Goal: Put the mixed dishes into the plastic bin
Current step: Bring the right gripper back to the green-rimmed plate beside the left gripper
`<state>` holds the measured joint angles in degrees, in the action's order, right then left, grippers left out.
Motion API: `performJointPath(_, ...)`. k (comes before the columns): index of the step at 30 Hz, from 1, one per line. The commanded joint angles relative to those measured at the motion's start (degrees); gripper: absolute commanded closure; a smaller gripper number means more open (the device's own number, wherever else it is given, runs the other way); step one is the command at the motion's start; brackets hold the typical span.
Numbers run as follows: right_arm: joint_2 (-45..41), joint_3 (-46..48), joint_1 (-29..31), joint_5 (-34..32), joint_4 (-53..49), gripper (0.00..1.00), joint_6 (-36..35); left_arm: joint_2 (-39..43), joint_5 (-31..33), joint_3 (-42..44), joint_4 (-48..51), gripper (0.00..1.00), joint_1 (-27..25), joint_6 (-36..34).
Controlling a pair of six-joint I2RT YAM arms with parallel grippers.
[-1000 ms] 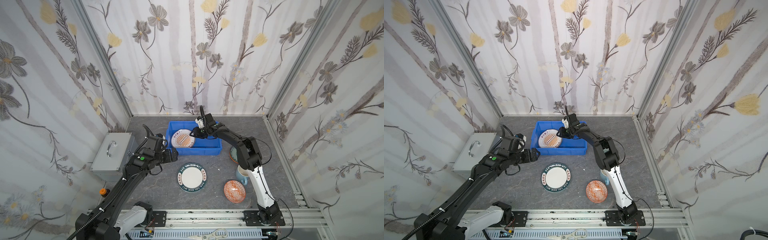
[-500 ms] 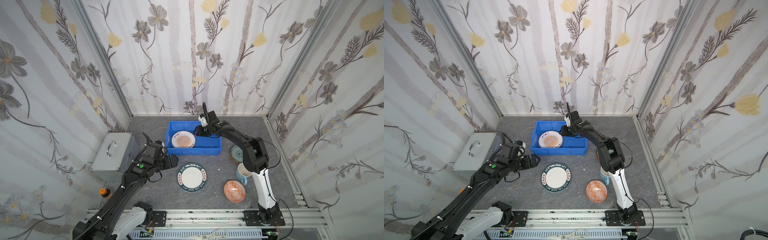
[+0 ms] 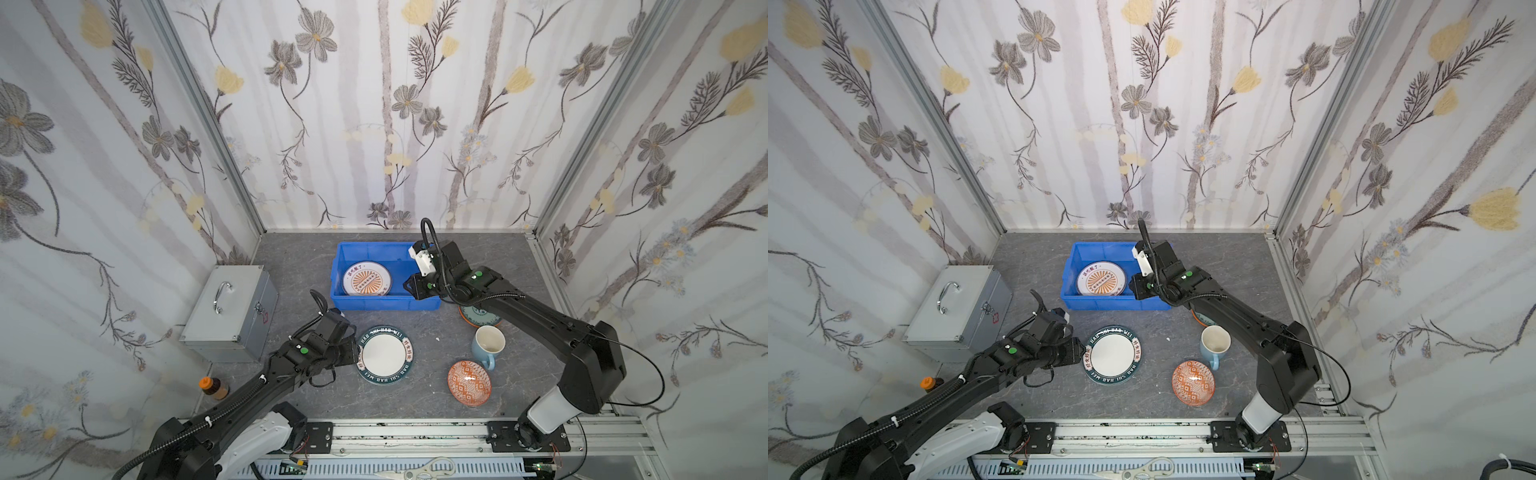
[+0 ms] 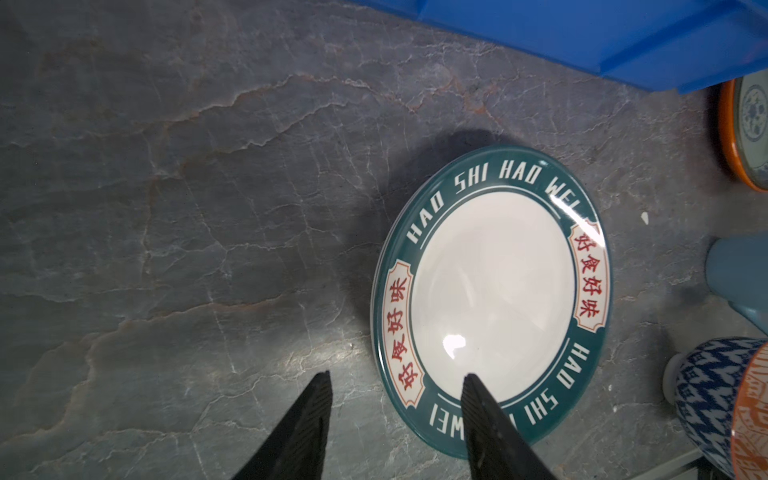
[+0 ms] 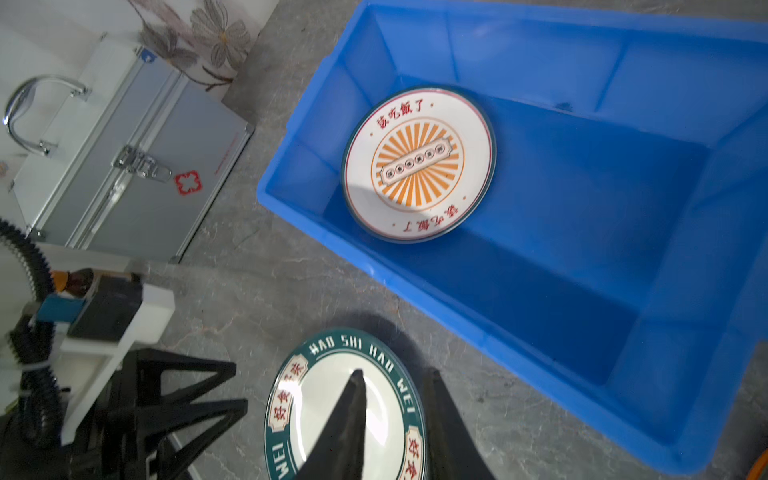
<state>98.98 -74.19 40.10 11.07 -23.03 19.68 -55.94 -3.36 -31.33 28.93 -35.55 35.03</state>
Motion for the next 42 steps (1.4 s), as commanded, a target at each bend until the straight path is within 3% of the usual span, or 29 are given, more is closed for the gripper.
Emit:
performJointPath(1, -3.9, 6.7, 1.9, -1.1, 2.7, 0.74, 2.5, -1.3, 3.0, 0.7, -2.8, 0.48, -1.5, 1.6)
performJointPath(8, -7.1, 19.5, 4.6, -1.9, 8.2, 0.76, 7.1, -4.7, 4.1, 1.6, -4.6, 0.6, -3.4, 1.5)
performJointPath(11, -7.1, 21.5, 5.5, -1.6, 9.8, 0.76, 8.1, -5.4, 4.7, 1.5, -4.6, 0.72, -3.7, 1.5)
performJointPath(15, -6.4, 22.6, 6.2, -1.3, 10.9, 0.77, 8.7, -5.8, 4.6, 1.4, -4.6, 0.78, -4.0, 1.3)
performJointPath(32, -5.7, 22.2, 6.8, -1.4, 11.4, 0.73, 8.6, -8.1, 4.3, -0.2, -4.7, 0.81, -4.4, 0.2)
performJointPath(42, -7.1, 22.3, 6.8, -2.4, 11.8, 0.53, 7.1, -8.9, 4.1, 0.0, -5.4, 0.84, -4.4, 0.2)
